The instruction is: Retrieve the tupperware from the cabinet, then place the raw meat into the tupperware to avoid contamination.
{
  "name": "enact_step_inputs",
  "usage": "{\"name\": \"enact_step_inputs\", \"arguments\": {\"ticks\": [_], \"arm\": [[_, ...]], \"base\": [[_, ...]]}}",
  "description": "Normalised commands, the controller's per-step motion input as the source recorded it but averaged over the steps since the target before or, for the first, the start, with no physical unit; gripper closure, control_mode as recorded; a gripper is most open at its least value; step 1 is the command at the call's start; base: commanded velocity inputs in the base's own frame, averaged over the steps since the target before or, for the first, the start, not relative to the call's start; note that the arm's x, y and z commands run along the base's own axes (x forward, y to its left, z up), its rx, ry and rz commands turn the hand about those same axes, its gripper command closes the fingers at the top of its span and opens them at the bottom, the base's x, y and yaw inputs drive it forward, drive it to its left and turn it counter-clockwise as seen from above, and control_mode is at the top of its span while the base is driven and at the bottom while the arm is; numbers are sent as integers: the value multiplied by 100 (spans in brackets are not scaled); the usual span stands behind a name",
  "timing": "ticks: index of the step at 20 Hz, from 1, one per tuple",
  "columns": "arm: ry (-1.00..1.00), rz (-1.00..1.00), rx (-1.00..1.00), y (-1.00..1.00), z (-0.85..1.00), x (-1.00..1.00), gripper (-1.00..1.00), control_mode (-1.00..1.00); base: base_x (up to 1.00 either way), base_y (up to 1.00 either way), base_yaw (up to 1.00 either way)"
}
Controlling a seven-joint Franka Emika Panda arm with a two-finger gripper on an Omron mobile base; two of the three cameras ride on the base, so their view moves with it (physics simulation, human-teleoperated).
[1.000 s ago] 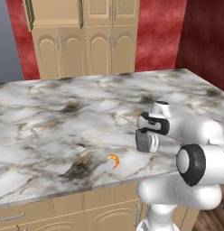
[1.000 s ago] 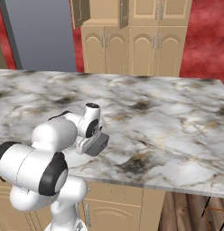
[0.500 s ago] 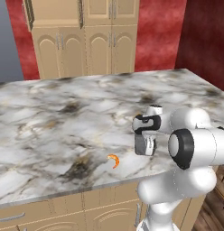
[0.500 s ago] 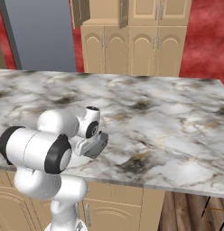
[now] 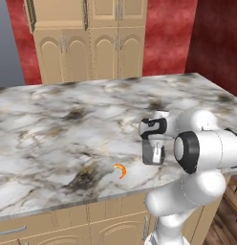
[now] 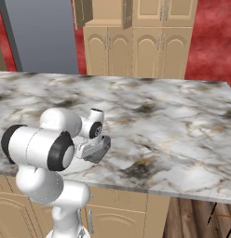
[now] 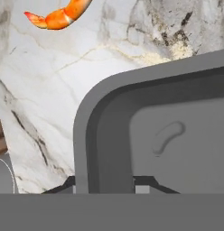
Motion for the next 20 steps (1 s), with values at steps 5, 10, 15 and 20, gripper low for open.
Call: {"name": "enact_step_inputs", "arguments": {"ticks": [5, 10, 15, 20], "arm": [[1, -3, 0, 20, -26, -44, 100, -100], [0, -1, 0, 8, -2, -9, -100, -100], [0, 0, 0, 0, 0, 0, -100, -100], [0, -1, -1, 6, 8, 6, -100, -100]], "base": [[0, 0, 0], [0, 0, 0], [0, 0, 0], [0, 0, 0]]}}
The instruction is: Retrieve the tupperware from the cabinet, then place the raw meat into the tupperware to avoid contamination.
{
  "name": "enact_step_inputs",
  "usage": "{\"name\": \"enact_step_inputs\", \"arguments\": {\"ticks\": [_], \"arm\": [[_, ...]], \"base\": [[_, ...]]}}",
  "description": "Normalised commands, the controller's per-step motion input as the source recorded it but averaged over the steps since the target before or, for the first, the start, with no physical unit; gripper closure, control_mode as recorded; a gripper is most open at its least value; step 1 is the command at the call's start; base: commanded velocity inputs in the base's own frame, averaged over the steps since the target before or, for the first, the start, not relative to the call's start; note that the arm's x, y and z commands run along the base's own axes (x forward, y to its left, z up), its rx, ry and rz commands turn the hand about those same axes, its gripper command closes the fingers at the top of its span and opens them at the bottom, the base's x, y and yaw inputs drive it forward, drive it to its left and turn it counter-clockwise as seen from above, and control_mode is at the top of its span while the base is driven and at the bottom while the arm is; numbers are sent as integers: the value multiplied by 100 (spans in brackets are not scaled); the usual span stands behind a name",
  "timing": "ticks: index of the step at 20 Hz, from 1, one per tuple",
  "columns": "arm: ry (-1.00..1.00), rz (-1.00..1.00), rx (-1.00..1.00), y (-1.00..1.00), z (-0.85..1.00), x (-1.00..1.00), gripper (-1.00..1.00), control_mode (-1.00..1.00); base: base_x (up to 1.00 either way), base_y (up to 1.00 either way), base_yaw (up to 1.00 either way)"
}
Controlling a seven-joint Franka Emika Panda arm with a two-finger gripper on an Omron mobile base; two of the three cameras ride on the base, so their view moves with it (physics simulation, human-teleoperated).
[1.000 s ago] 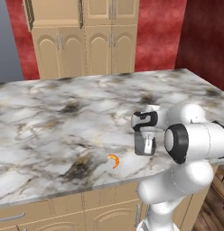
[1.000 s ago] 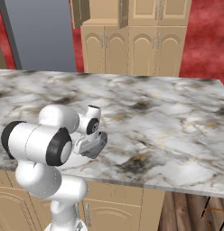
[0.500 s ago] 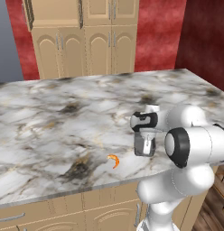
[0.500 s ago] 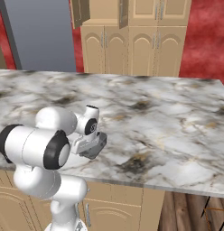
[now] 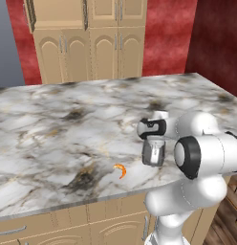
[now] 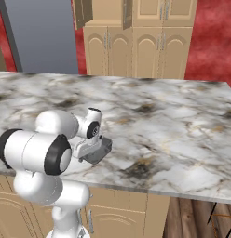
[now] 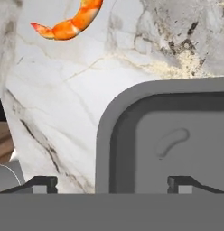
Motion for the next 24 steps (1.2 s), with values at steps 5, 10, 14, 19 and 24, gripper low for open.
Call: {"name": "enact_step_inputs", "arguments": {"ticks": [5, 10, 14, 19, 24], "arm": [[-5, -4, -2, 22, 65, 9, -100, -100], [-6, -19, -1, 36, 48, -3, -100, -100], [-3, -32, 0, 34, 14, -6, -100, -100], [-5, -27, -1, 48, 11, -3, -100, -100], [-4, -26, -2, 56, 0, 0, -100, -100]], "base": [[0, 0, 0], [0, 0, 0], [0, 0, 0], [0, 0, 0], [0, 0, 0]]}}
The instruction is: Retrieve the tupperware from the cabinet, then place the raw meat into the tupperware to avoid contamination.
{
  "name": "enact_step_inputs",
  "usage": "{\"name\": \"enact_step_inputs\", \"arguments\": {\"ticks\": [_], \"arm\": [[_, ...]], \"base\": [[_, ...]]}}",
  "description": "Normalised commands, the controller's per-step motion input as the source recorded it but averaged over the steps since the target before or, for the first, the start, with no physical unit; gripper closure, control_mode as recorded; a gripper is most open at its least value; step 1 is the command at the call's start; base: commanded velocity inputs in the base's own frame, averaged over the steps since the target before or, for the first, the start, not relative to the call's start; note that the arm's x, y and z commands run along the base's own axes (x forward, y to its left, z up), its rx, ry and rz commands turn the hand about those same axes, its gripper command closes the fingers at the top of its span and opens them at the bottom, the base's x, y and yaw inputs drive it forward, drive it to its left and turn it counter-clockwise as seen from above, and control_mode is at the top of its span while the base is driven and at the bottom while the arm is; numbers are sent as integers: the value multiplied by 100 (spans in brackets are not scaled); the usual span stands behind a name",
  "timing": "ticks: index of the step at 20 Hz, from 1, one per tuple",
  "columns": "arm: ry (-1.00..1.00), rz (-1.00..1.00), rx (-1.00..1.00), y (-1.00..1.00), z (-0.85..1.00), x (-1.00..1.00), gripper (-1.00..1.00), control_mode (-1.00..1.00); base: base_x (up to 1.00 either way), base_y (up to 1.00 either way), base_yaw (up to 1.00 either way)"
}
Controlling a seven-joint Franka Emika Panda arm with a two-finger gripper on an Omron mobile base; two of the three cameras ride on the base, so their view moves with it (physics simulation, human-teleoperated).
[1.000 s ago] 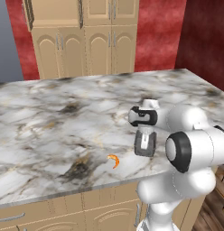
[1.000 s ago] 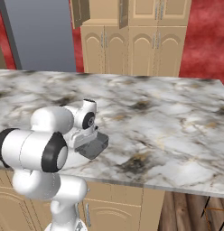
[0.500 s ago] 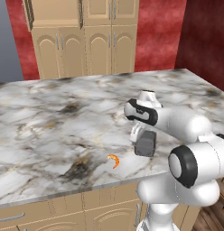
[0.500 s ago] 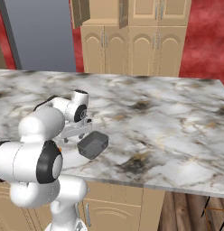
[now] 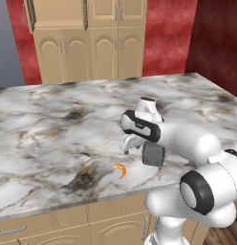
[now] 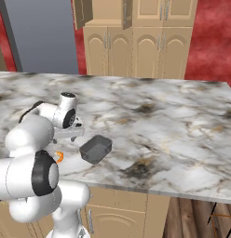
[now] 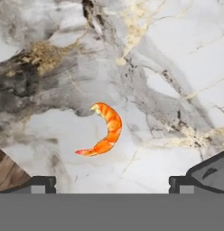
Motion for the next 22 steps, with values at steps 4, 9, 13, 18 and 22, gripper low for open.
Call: {"name": "enact_step_inputs", "arguments": {"ticks": [4, 9, 13, 18, 22], "arm": [[0, -21, -8, 45, -18, 0, -100, -100], [-7, -8, -9, 8, -19, 12, -100, -100], [-7, -6, -14, 3, -27, 16, -100, -100], [-3, -8, -9, 11, -33, 10, -100, -100], [0, 0, 0, 0, -17, 0, -100, -100]], "base": [[0, 0, 0], [0, 0, 0], [0, 0, 0], [0, 0, 0], [0, 0, 0]]}}
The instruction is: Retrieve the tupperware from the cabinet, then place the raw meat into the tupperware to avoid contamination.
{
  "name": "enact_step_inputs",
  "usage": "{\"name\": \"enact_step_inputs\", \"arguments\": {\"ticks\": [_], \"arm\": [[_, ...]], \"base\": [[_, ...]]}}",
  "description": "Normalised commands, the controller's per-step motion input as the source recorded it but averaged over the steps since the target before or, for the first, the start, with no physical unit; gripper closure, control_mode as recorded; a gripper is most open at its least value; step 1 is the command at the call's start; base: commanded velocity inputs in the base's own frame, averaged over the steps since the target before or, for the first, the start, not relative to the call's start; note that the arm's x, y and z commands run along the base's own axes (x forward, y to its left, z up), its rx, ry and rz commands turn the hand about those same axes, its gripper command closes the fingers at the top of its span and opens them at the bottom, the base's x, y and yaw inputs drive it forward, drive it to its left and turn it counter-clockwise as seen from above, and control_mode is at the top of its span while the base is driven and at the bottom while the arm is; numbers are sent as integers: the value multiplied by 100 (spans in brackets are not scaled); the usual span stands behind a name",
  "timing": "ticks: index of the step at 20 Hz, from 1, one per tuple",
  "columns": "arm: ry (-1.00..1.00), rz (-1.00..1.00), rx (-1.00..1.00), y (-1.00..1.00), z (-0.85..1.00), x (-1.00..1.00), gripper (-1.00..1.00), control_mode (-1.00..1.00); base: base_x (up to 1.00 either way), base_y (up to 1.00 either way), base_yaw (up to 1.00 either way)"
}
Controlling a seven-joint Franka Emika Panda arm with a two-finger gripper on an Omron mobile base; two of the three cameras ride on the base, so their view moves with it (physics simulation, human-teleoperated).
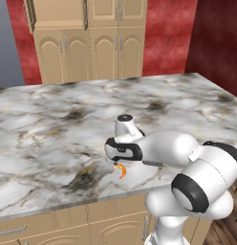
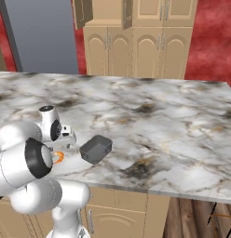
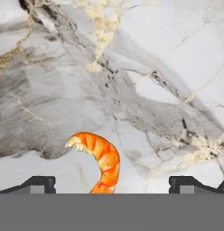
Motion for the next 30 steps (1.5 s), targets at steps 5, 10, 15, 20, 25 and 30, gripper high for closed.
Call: {"name": "enact_step_inputs", "arguments": {"ticks": [5, 10, 15, 20, 25, 30], "arm": [[0, -3, 0, 0, -32, 0, -100, -100], [0, -2, -1, 3, -28, 0, -100, -100], [0, -2, 0, 1, -23, 0, -100, -100], [0, 0, 0, 0, -26, 0, -100, -100], [0, 0, 0, 0, -25, 0, 100, -100], [0, 0, 0, 0, -23, 0, 100, -100]], "base": [[0, 0, 0], [0, 0, 0], [0, 0, 0], [0, 0, 0], [0, 0, 0], [0, 0, 0]]}}
